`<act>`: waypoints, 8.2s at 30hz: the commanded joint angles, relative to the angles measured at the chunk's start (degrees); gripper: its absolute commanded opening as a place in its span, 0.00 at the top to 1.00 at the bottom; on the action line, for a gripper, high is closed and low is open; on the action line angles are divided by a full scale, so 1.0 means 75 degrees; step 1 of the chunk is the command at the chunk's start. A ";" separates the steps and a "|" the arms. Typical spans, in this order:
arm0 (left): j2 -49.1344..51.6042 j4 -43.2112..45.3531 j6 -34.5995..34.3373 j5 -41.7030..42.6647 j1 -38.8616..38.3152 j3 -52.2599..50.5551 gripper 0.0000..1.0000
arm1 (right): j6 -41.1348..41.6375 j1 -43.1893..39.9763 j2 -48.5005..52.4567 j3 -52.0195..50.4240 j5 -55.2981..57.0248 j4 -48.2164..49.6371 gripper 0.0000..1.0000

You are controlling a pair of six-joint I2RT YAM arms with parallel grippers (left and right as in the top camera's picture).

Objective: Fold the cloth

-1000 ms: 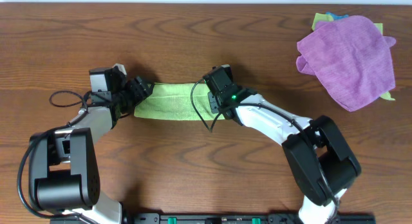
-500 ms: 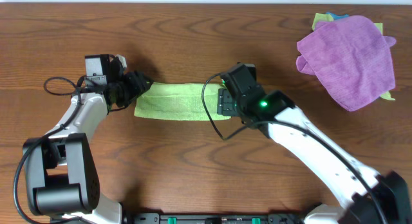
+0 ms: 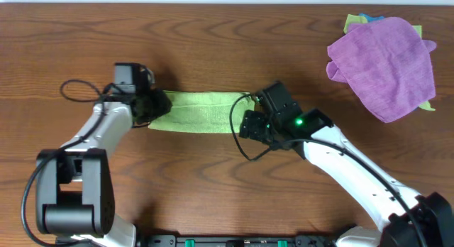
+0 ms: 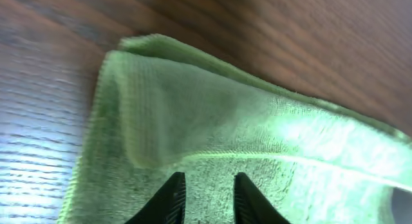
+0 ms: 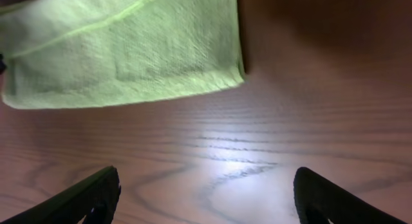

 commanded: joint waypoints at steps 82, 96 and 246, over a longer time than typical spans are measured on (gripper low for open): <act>0.0729 -0.0440 0.0370 -0.1335 -0.0195 0.0449 0.94 | -0.1303 0.1026 0.2250 0.1023 -0.1192 0.4689 0.99; -0.0245 -0.0968 0.0676 -0.1335 0.0810 0.0935 0.94 | -0.1545 0.1346 0.2527 0.1728 -0.0720 0.4538 0.99; -0.1603 0.2439 -0.3235 0.1090 0.1658 -0.3442 0.05 | -0.3847 -0.1644 -0.6021 -0.0708 0.0189 -0.2148 0.01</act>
